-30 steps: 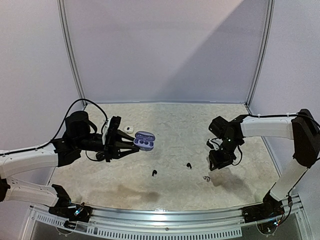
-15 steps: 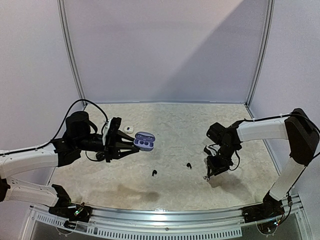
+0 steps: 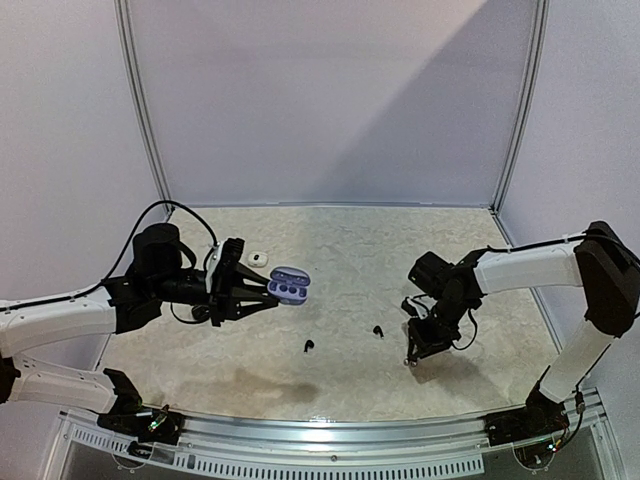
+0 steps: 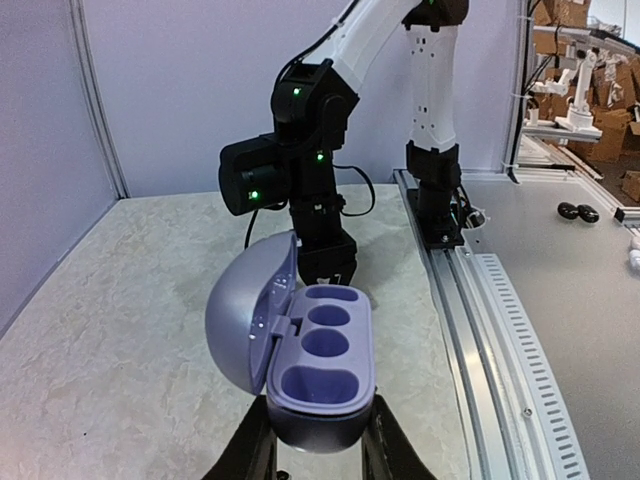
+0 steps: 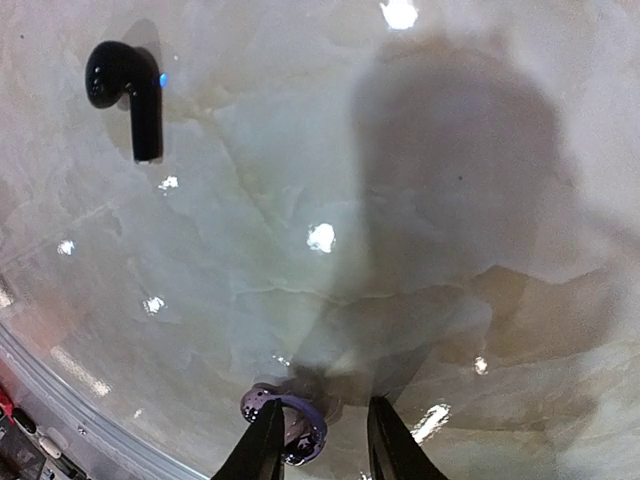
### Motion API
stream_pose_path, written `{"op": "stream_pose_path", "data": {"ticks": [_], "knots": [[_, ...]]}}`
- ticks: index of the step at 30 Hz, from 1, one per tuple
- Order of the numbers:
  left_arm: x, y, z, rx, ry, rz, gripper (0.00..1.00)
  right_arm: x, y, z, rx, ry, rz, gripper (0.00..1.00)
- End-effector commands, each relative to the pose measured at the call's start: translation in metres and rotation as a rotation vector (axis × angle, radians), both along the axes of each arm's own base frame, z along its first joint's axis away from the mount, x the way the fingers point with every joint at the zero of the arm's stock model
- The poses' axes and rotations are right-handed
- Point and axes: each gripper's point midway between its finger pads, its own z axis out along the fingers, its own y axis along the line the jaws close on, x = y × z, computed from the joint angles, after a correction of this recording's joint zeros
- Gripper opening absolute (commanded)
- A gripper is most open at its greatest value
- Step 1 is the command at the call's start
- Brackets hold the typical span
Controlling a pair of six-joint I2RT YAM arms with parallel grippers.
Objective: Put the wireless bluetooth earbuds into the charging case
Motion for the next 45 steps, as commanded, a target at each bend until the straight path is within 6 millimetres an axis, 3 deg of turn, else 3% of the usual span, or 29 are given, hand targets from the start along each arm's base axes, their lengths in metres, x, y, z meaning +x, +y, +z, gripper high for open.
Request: {"op": "stream_pose_path", "data": {"ticks": [1, 10, 19, 32, 45], "knots": [[-0.001, 0.002, 0.001, 0.007, -0.021, 0.004, 0.0, -0.017, 0.001, -0.008, -0.003, 0.041, -0.011, 0.29], [-0.003, 0.003, -0.001, 0.017, -0.025, 0.002, 0.0, -0.03, 0.003, -0.01, -0.015, 0.06, -0.004, 0.29], [-0.005, 0.004, -0.002, 0.018, -0.027, -0.003, 0.0, -0.032, -0.006, -0.006, -0.043, 0.045, -0.036, 0.23], [-0.006, 0.004, -0.004, 0.024, -0.037, -0.008, 0.0, -0.052, -0.02, -0.001, -0.067, 0.042, -0.116, 0.22], [-0.007, 0.005, -0.003, 0.023, -0.045, -0.007, 0.0, -0.043, -0.004, 0.008, -0.051, 0.007, -0.165, 0.14]]}}
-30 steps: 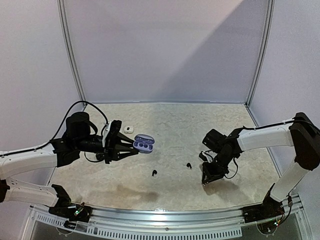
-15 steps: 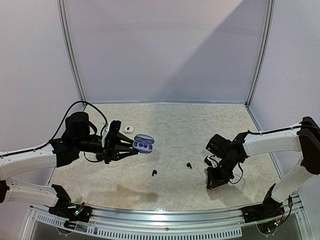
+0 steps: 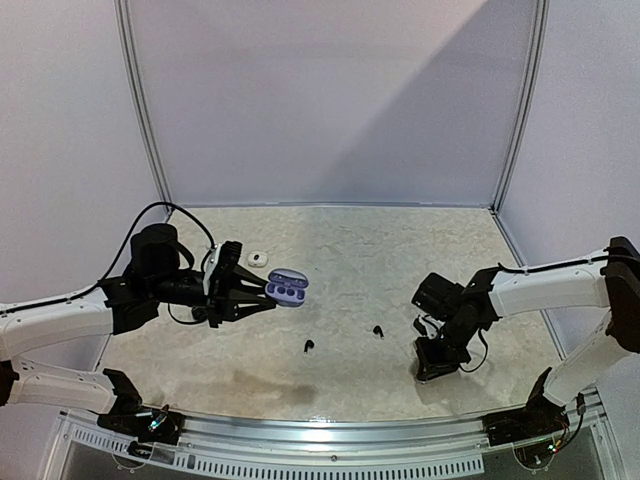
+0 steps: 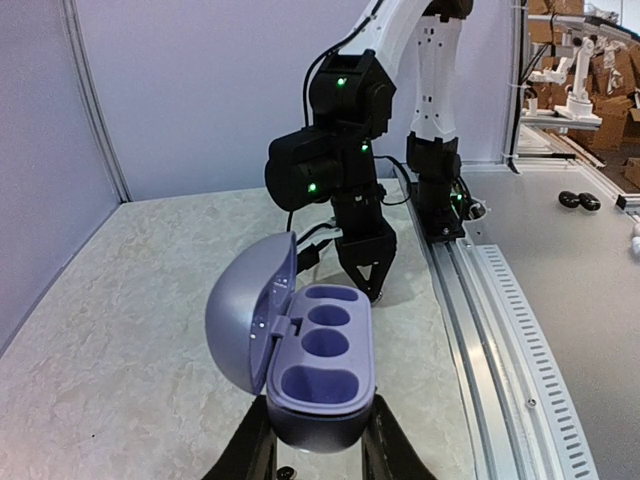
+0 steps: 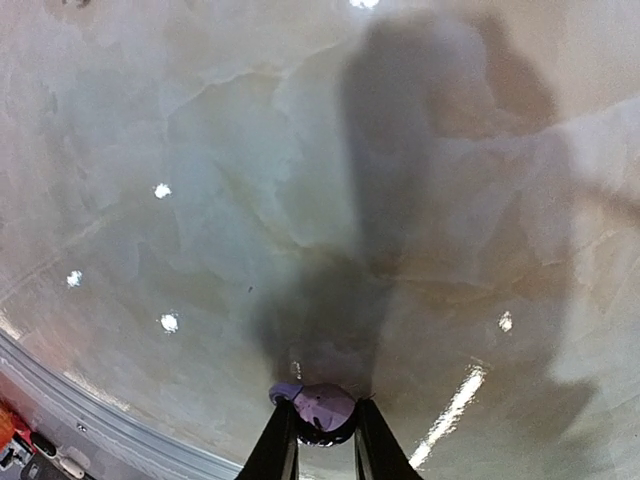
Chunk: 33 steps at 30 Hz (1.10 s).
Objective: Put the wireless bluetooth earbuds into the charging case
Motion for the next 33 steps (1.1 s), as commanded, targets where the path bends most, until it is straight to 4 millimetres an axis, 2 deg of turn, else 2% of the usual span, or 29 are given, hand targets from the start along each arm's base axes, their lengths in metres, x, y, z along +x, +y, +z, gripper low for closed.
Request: {"op": "stream_pose_path", "data": {"ticks": [1, 7, 13, 25, 29, 33], "knots": [[-0.003, 0.002, -0.004, 0.01, -0.009, -0.001, 0.0, 0.011, 0.01, 0.008, 0.013, -0.036, -0.059, 0.14], [-0.004, 0.003, -0.004, 0.01, -0.012, 0.0, 0.0, 0.033, 0.025, 0.013, 0.078, -0.101, -0.221, 0.13], [-0.005, 0.004, -0.004, 0.012, -0.014, 0.001, 0.0, 0.049, 0.029, 0.011, 0.066, -0.14, -0.323, 0.13], [-0.005, 0.004, -0.004, 0.014, -0.02, -0.001, 0.0, 0.042, 0.021, 0.004, 0.007, -0.103, -0.308, 0.27], [-0.006, 0.004, -0.003, 0.015, -0.02, -0.003, 0.0, 0.038, 0.014, 0.013, -0.043, -0.099, -0.261, 0.31], [-0.005, 0.004, -0.003, 0.016, -0.022, -0.002, 0.0, 0.049, 0.013, 0.04, -0.064, -0.157, -0.171, 0.33]]}}
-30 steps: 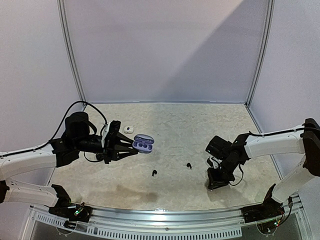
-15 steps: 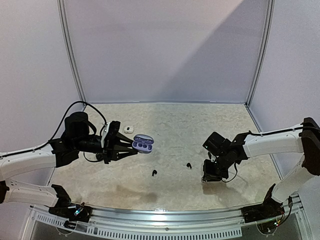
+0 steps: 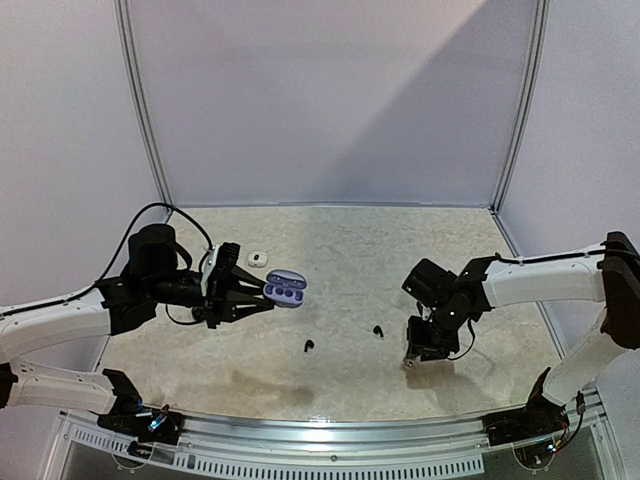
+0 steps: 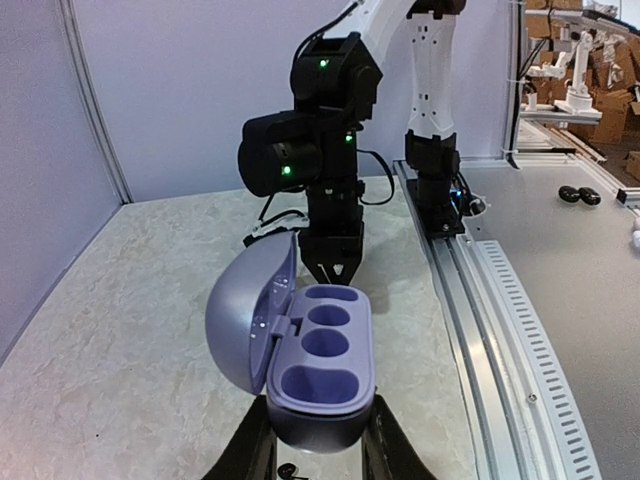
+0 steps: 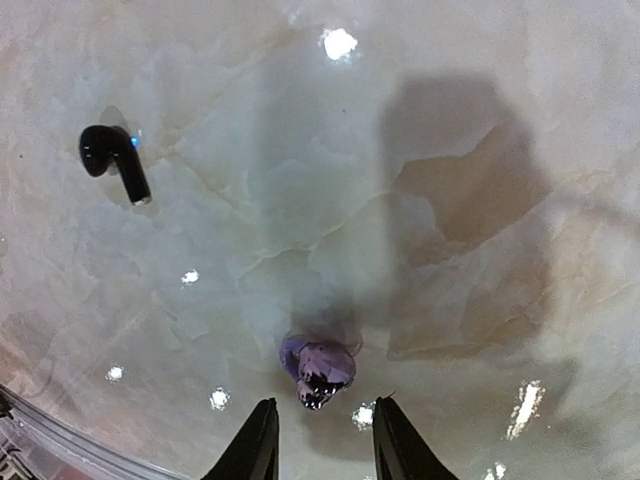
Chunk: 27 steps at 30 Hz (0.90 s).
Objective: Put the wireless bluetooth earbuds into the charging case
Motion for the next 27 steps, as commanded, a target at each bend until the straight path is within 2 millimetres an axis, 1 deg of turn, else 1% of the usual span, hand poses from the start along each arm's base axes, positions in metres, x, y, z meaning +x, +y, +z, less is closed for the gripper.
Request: {"op": "stream_pose_path", "data": {"ticks": [1, 3, 5, 7, 8, 10, 12, 14, 15, 18, 21, 23, 27], "knots": [[-0.003, 0.001, -0.004, 0.009, -0.007, -0.002, 0.0, 0.011, 0.0, 0.034, -0.043, -0.069, 0.126, 0.34], [-0.003, 0.001, -0.004, 0.009, -0.008, -0.004, 0.0, 0.017, 0.011, 0.05, -0.017, -0.107, 0.229, 0.34], [-0.003, 0.001, -0.003, 0.007, -0.01, -0.006, 0.0, 0.024, 0.009, 0.055, -0.04, -0.105, 0.272, 0.32], [-0.003, 0.001, -0.002, 0.005, -0.013, -0.003, 0.0, 0.029, 0.001, 0.046, -0.095, -0.066, 0.287, 0.25], [-0.004, 0.002, -0.002, 0.006, -0.013, -0.001, 0.0, 0.031, -0.004, 0.038, -0.123, -0.045, 0.294, 0.2], [-0.004, 0.003, -0.002, 0.011, -0.014, 0.003, 0.0, 0.033, -0.007, 0.024, -0.149, -0.016, 0.3, 0.15], [-0.004, 0.004, -0.004, 0.019, -0.011, 0.006, 0.0, 0.038, 0.001, 0.016, -0.125, -0.016, 0.319, 0.12], [-0.005, 0.004, -0.004, 0.021, -0.009, 0.006, 0.0, 0.038, 0.01, 0.008, -0.097, 0.0, 0.335, 0.09], [-0.005, 0.004, -0.003, 0.019, -0.011, 0.005, 0.0, 0.037, 0.011, 0.002, -0.099, 0.012, 0.338, 0.07], [-0.004, 0.004, -0.003, 0.019, -0.015, 0.007, 0.0, 0.031, 0.008, -0.011, -0.109, 0.05, 0.338, 0.04], [-0.003, 0.004, -0.003, 0.021, -0.018, 0.009, 0.0, 0.022, 0.001, -0.02, -0.12, 0.083, 0.323, 0.02], [-0.003, 0.004, -0.004, 0.023, -0.014, 0.009, 0.0, 0.017, -0.003, -0.024, -0.119, 0.09, 0.302, 0.02], [-0.003, 0.004, -0.005, 0.02, -0.013, 0.008, 0.0, 0.007, -0.004, -0.024, -0.076, 0.092, 0.264, 0.01]]}}
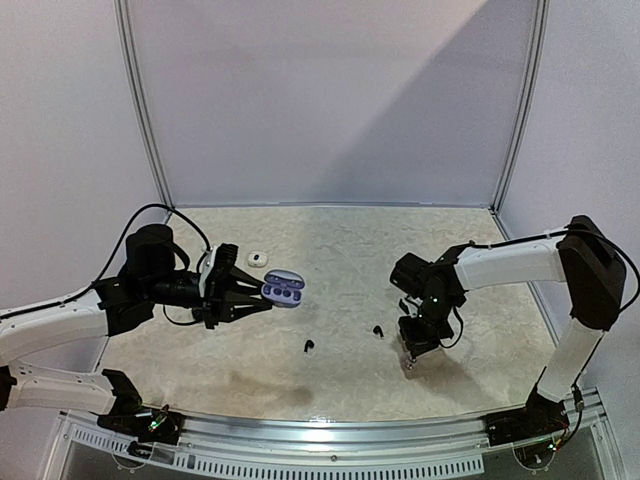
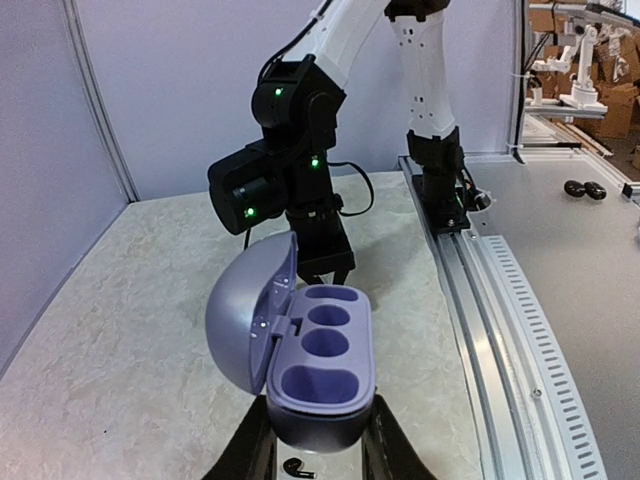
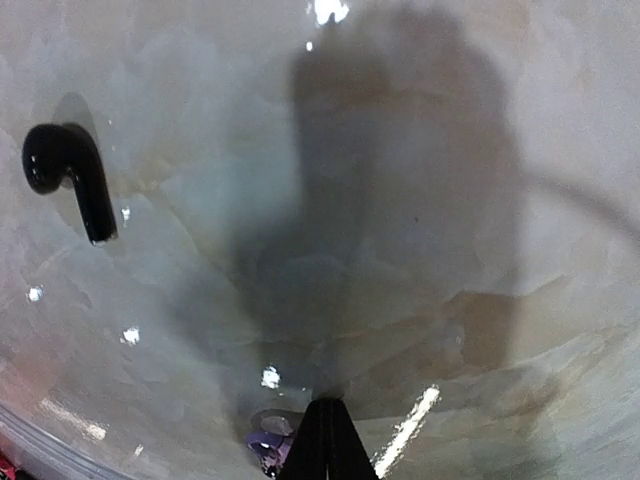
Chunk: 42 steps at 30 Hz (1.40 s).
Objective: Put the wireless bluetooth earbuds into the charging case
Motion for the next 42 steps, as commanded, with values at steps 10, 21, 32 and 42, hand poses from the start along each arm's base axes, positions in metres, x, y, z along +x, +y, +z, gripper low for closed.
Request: {"op": "stream_pose_path", "data": {"ticks": [10, 21, 32, 42], "knots": [[-0.004, 0.002, -0.008, 0.017, 0.004, -0.007, 0.0, -0.036, -0.005, -0.002, 0.039, 0.062, -0.097, 0.0], [-0.005, 0.002, -0.007, 0.016, -0.002, -0.009, 0.0, -0.031, -0.012, 0.028, -0.013, 0.034, -0.062, 0.06], [-0.006, 0.003, -0.004, 0.01, -0.006, -0.008, 0.0, 0.021, 0.031, 0.062, 0.132, -0.166, 0.623, 0.26], [-0.006, 0.005, -0.004, 0.02, 0.009, 0.004, 0.0, 0.008, 0.039, 0.038, 0.197, -0.14, 1.229, 0.39]]}}
